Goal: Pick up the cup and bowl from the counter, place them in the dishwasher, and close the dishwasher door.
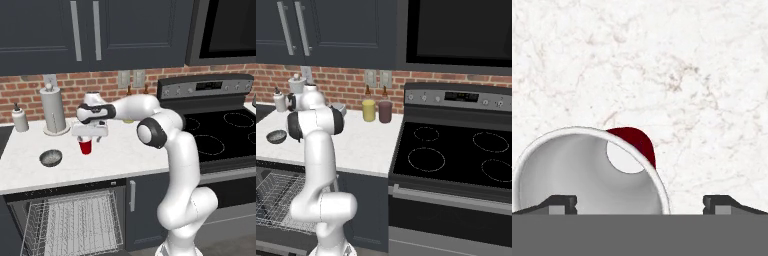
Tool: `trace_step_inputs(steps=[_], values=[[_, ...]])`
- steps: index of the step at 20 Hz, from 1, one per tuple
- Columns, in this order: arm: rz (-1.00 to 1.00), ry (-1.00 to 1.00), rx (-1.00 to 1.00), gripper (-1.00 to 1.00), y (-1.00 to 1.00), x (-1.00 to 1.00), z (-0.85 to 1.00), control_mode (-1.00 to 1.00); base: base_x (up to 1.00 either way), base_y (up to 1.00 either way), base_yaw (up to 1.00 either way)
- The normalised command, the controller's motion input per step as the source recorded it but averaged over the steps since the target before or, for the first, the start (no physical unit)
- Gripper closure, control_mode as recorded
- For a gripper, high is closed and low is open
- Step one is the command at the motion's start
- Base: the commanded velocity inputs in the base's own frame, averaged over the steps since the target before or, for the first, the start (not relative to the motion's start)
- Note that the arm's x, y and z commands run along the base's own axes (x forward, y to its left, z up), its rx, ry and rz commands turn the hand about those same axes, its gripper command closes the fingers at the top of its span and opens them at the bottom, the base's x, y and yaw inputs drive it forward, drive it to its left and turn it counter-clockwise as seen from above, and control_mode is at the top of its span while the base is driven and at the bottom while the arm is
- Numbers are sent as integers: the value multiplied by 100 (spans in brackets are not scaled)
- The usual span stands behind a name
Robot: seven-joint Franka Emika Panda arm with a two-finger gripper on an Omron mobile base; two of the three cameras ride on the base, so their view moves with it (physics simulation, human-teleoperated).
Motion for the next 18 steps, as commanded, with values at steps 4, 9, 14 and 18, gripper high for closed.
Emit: trace_step_inputs(steps=[4,9,14,18], values=[[0,0,0,-100,0,0,-31,-100,0,0,0],[0,0,0,-100,0,0,-18,-100,0,0,0],[0,0,0,-100,0,0,0,-100,0,0,0],[0,0,0,100,0,0,0,-100,0,0,0]])
